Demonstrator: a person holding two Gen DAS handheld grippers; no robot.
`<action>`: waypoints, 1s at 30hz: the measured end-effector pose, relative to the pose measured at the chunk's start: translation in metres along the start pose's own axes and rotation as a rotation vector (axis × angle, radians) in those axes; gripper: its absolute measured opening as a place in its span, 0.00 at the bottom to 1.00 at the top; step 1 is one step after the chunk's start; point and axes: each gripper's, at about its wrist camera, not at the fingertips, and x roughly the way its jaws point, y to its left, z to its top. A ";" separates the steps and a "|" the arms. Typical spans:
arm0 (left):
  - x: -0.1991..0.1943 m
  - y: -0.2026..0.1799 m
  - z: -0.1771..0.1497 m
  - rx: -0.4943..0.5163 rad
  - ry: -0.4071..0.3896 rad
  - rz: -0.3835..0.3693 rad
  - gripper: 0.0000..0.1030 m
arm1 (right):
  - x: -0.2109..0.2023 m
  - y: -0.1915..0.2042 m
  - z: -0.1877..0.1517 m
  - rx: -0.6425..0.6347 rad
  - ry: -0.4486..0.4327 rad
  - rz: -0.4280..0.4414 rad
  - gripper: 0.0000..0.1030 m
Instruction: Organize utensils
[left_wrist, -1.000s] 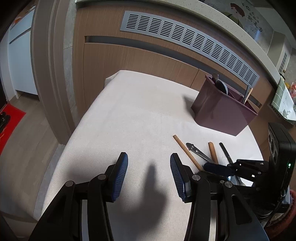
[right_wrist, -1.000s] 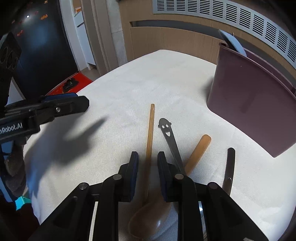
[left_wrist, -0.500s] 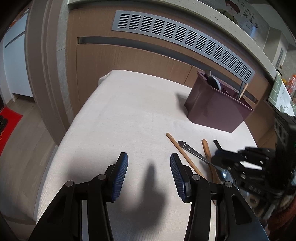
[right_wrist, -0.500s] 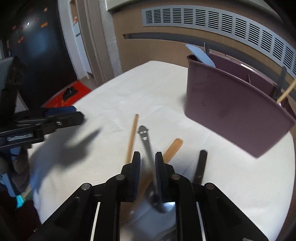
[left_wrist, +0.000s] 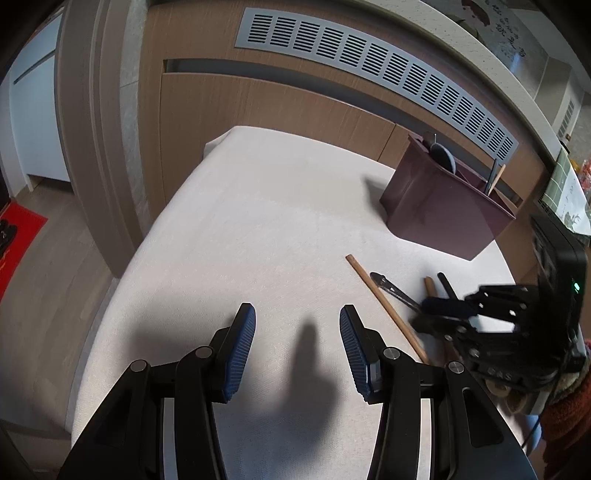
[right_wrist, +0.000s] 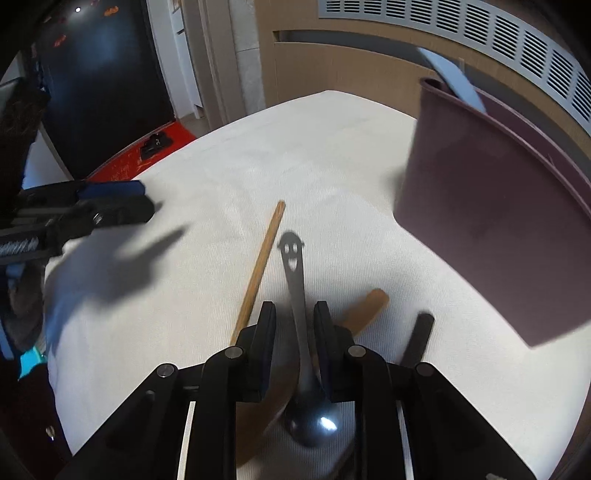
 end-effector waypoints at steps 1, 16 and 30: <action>0.001 -0.001 0.000 -0.001 0.005 -0.004 0.47 | -0.003 -0.002 -0.005 0.009 -0.007 0.007 0.19; 0.023 -0.049 -0.006 0.064 0.116 -0.131 0.47 | -0.107 -0.056 -0.065 0.350 -0.246 -0.128 0.05; 0.051 -0.146 -0.005 0.308 0.162 -0.189 0.47 | -0.091 -0.068 -0.132 0.501 -0.178 -0.196 0.06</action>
